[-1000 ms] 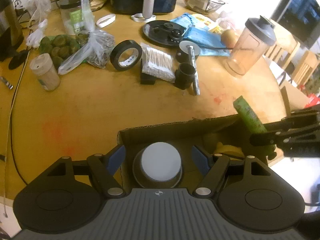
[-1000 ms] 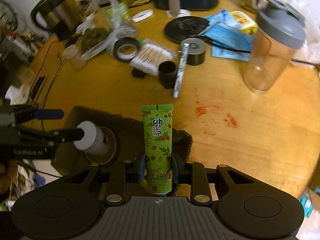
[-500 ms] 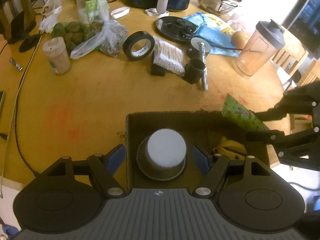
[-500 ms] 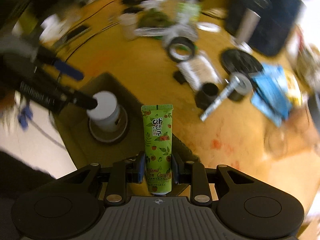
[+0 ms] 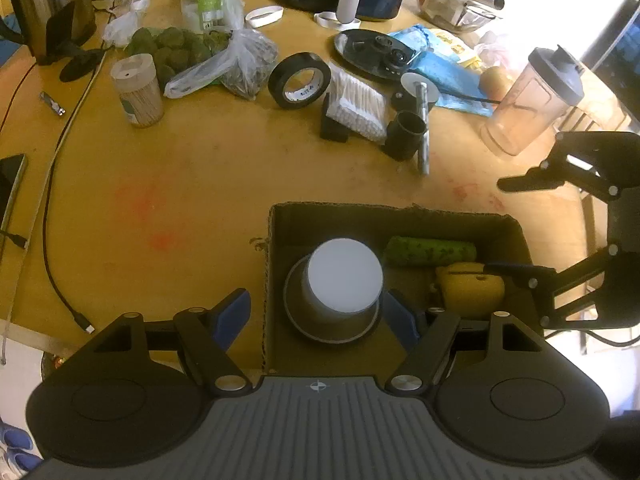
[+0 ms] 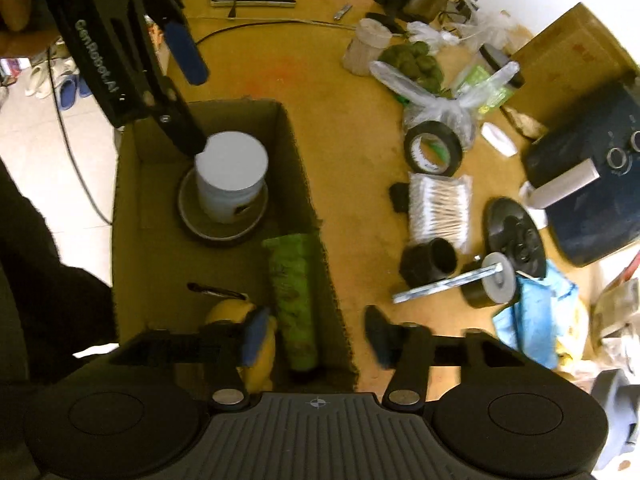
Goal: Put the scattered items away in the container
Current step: 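Open the right tool to drop the tube while the left tool sets the container in the box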
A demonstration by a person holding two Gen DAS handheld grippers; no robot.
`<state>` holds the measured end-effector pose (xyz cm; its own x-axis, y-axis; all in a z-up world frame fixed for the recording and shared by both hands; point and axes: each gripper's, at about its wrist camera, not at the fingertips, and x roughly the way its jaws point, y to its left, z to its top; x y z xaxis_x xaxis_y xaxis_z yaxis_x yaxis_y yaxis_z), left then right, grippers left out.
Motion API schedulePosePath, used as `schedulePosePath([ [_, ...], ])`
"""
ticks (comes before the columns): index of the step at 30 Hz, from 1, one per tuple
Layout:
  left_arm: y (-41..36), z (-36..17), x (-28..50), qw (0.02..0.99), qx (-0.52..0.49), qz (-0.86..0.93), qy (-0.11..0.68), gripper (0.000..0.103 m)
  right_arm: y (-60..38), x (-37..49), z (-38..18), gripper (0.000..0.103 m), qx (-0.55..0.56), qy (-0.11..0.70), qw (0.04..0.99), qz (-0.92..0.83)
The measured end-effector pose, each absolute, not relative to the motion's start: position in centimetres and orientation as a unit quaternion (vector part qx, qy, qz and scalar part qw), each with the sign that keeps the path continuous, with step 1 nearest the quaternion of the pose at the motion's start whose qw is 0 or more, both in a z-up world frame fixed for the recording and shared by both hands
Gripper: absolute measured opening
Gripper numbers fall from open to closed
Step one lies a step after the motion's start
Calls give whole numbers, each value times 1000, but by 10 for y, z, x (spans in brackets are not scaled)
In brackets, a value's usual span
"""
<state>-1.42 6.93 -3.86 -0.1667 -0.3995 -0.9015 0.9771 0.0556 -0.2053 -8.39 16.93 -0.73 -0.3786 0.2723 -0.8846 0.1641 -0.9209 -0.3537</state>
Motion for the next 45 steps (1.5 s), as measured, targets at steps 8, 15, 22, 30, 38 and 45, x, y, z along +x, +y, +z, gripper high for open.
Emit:
schedulePosePath([
  [8, 58, -40, -24, 548, 326, -625, 450, 73, 181, -80, -6, 87, -545, -153, 132, 814],
  [15, 43, -38, -35, 535, 342, -638, 436, 73, 201, -67, -1, 97, -532, -33, 229, 815],
  [22, 30, -35, -36, 540, 344, -638, 427, 73, 218, -50, 0, 100, -512, 113, 310, 793],
  [30, 22, -30, -31, 537, 335, -649, 422, 73, 232, -36, 4, 99, -477, 185, 363, 779],
  [38, 14, -32, -26, 530, 344, -654, 416, 73, 250, -22, 7, 99, -456, 213, 408, 762],
  [45, 10, -29, -17, 541, 336, -654, 408, 72, 264, -15, 11, 98, -442, 226, 441, 747],
])
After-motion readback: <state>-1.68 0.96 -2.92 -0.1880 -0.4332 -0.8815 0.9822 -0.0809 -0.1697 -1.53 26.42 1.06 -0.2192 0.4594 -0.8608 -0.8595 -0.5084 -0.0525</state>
